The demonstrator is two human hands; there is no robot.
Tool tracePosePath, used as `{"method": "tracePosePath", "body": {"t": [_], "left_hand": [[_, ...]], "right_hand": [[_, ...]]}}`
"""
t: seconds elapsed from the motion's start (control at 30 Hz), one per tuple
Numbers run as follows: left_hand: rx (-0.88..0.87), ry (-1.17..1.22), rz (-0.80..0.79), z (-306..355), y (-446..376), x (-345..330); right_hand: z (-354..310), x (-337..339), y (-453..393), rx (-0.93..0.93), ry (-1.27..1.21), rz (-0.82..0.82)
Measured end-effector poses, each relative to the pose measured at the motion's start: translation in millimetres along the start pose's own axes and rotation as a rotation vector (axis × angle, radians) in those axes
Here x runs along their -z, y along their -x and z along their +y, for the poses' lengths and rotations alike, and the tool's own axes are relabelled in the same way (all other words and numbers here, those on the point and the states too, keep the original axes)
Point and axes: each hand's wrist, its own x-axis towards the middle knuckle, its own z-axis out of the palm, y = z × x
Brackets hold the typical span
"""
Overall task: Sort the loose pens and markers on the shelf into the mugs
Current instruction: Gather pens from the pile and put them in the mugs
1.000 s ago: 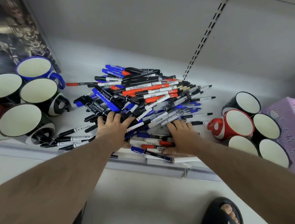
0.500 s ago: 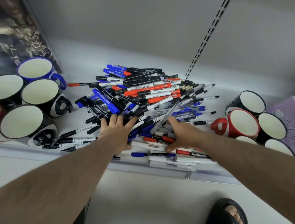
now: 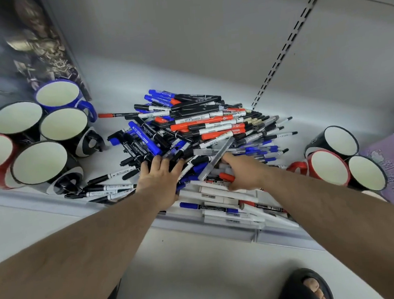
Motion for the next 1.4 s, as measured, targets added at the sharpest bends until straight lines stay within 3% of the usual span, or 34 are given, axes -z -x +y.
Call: {"method": "tracePosePath", "body": {"t": [0.2,0.33,0.43,0.57,0.63,0.77,0.9,1.07,1.23,1.4], "left_hand": [[0.051,0.13,0.012,-1,8,15],[0.249,0.459,0.091,0,25,43],[0.47,0.798,0.195,0,44,56],[0.668,1.301,0.243,10,70,60],[0.574,1.559,0.174,26,86,67],[0.224,1.915,-0.098,71,124,103],[0.01,2.199,-0.235,99,160,144],[-0.007,2.401,-0.3,113,194,170],[0.076,2.468,-0.296,119,214,163],[-0.059,2.568,-0.292,115,228,158]], "right_hand": [[-17,24,16,0.049,0.43,0.029],[-24,50,43,0.038,0.514,0.03],[-21,67,66,-0.012,0.438,0.034],[-20,89,103,-0.126,0.026,0.096],[-27,96,121,-0.158,-0.211,0.145],[-57,99,155,-0.128,-0.708,0.18],[-91,97,194,-0.079,-0.925,0.193],[-130,81,231,-0.106,-0.762,0.252],[-152,70,256,0.039,-0.52,0.317],[-169,67,271,-0.017,-0.203,0.415]]}}
